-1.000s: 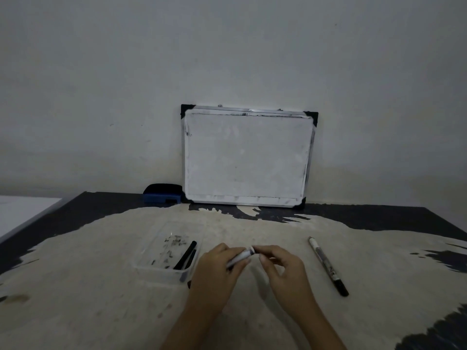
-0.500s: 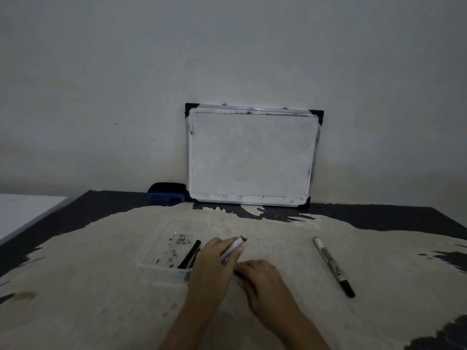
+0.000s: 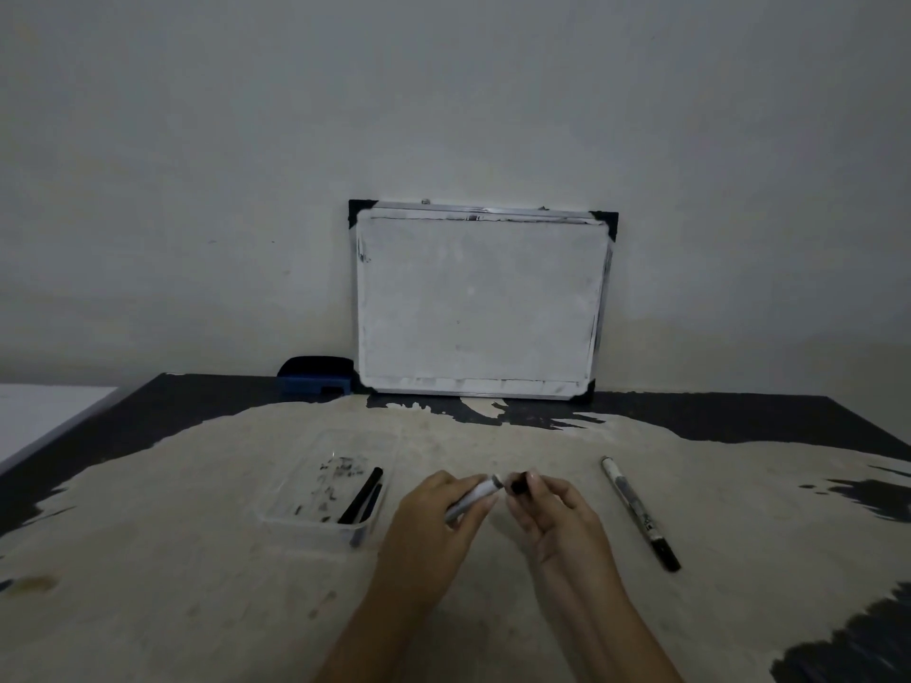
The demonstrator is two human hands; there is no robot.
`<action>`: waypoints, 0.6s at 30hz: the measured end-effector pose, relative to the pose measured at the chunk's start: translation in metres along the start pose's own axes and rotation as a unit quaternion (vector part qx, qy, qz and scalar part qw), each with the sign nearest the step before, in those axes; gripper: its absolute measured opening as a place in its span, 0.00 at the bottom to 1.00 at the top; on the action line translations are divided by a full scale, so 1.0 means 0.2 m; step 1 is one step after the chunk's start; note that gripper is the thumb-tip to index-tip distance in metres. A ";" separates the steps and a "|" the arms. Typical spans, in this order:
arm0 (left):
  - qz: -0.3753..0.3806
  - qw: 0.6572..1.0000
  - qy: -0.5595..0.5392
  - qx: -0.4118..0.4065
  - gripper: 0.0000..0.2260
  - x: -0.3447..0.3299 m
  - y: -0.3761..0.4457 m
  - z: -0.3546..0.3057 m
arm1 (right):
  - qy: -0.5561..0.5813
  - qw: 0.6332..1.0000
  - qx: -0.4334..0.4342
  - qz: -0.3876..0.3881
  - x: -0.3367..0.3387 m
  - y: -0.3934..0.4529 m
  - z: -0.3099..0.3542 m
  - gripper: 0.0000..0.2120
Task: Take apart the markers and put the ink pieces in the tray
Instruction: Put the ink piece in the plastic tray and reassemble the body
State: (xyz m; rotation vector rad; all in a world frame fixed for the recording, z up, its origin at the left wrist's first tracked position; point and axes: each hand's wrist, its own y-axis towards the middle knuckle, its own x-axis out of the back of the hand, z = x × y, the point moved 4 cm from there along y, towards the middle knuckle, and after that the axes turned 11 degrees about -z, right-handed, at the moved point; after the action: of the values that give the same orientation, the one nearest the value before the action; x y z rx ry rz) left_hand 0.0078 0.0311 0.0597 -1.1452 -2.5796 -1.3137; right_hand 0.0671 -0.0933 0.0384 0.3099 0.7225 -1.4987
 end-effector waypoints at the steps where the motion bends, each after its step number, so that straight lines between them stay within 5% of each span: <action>1: 0.004 1.000 -0.003 -0.001 0.12 0.00 0.00 0.00 | 0.010 1.000 -0.003 -0.004 0.00 0.00 0.00 0.05; 18: 0.034 0.999 0.026 -0.012 0.15 -0.02 -0.02 0.02 | -0.171 0.968 0.184 -0.007 0.00 -0.01 0.04 0.07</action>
State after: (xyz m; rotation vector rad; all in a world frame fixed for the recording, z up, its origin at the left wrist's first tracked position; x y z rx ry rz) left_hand 0.0092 0.0298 0.0535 -1.1737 -2.4731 -1.3455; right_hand 0.0672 -0.0985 0.0444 0.3136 0.1685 -1.6446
